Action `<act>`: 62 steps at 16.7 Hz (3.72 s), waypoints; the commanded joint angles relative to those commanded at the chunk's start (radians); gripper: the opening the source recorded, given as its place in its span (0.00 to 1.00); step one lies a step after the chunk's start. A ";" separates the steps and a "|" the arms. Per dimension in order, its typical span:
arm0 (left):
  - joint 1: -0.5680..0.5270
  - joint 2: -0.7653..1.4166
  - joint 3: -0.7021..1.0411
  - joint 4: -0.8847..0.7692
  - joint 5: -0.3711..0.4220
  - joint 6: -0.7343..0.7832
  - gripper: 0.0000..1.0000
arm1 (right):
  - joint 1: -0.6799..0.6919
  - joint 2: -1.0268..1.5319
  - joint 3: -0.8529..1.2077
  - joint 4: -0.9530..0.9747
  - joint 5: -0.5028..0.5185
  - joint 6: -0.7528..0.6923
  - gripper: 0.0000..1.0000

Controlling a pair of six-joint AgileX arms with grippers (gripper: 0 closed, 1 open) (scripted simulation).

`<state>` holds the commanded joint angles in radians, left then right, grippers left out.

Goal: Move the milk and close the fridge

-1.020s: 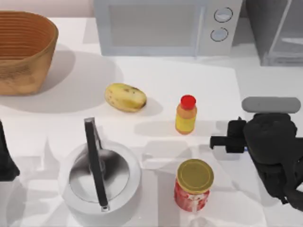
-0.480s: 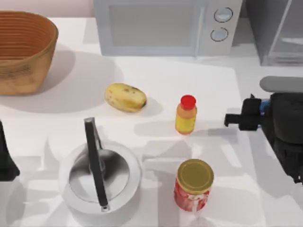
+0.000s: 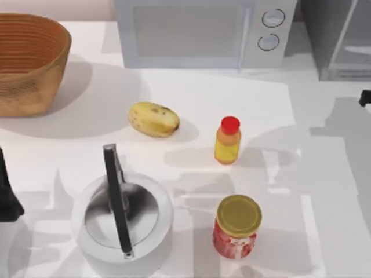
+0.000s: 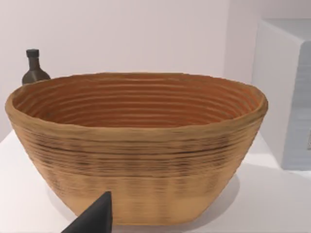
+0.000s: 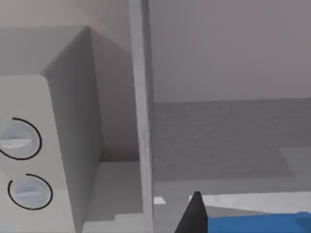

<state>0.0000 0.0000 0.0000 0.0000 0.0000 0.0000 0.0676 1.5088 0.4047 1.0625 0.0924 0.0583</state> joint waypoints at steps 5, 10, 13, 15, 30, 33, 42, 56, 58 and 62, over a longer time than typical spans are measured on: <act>0.000 0.000 0.000 0.000 0.000 0.000 1.00 | -0.053 -0.004 -0.014 0.052 -0.053 -0.042 0.00; 0.000 0.000 0.000 0.000 0.000 0.000 1.00 | -0.058 0.035 0.026 0.020 -0.056 -0.039 0.00; 0.000 0.000 0.000 0.000 0.000 0.000 1.00 | -0.077 0.146 0.157 -0.073 -0.080 -0.047 0.00; 0.000 0.000 0.000 0.000 0.000 0.000 1.00 | -0.094 0.242 0.297 -0.167 -0.101 -0.059 0.00; 0.000 0.000 0.000 0.000 0.000 0.000 1.00 | -0.233 0.644 1.015 -0.736 -0.173 -0.092 0.00; 0.000 0.000 0.000 0.000 0.000 0.000 1.00 | -0.230 0.641 1.014 -0.735 -0.173 -0.092 0.00; 0.000 0.000 0.000 0.000 0.000 0.000 1.00 | -0.233 0.644 1.015 -0.736 -0.173 -0.092 0.38; 0.000 0.000 0.000 0.000 0.000 0.000 1.00 | -0.233 0.644 1.015 -0.736 -0.173 -0.092 1.00; 0.000 0.000 0.000 0.000 0.000 0.000 1.00 | -0.233 0.644 1.015 -0.736 -0.173 -0.092 1.00; 0.000 0.000 0.000 0.000 0.000 0.000 1.00 | -0.232 0.620 0.992 -0.744 -0.168 -0.089 1.00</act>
<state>0.0000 0.0000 0.0000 0.0000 0.0000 0.0000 -0.1649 2.1285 1.3972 0.3182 -0.0759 -0.0312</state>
